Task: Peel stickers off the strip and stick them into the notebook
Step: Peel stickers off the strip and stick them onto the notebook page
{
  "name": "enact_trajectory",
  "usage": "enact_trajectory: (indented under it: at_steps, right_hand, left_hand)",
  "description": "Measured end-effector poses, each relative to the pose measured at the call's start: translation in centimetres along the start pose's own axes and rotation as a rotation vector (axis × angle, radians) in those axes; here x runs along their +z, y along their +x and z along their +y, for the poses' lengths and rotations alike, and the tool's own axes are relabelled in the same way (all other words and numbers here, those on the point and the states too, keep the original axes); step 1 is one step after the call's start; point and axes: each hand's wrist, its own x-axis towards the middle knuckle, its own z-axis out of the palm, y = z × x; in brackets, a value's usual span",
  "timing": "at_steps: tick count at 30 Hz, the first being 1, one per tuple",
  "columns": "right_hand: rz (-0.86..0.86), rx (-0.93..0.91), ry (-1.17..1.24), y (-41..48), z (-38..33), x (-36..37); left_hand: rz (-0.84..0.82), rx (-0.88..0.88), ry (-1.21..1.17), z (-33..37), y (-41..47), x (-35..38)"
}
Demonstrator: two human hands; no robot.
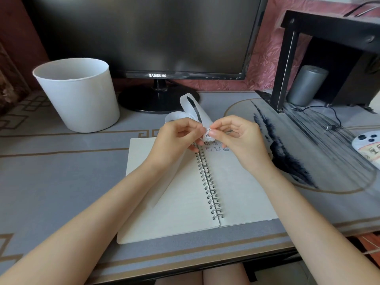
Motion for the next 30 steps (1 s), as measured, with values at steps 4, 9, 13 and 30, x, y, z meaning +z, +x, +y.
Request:
enact_trajectory:
  at_steps: [4, 9, 13, 30]
  right_hand:
    - [0.012, -0.01, 0.003, -0.08, -0.01, 0.07]
    - [0.032, -0.013, -0.016, -0.17, -0.02, 0.01]
    - [0.038, -0.011, -0.031, -0.12, 0.05, 0.02]
    - [-0.029, -0.015, -0.147, -0.16, 0.39, 0.1]
  left_hand:
    - [0.007, 0.017, 0.003, -0.06, 0.0, -0.01]
    - [0.006, 0.033, -0.017, -0.17, -0.05, 0.17]
    - [0.004, 0.039, -0.011, -0.17, -0.03, 0.14]
    - [0.027, -0.025, -0.011, -0.08, -0.14, 0.28]
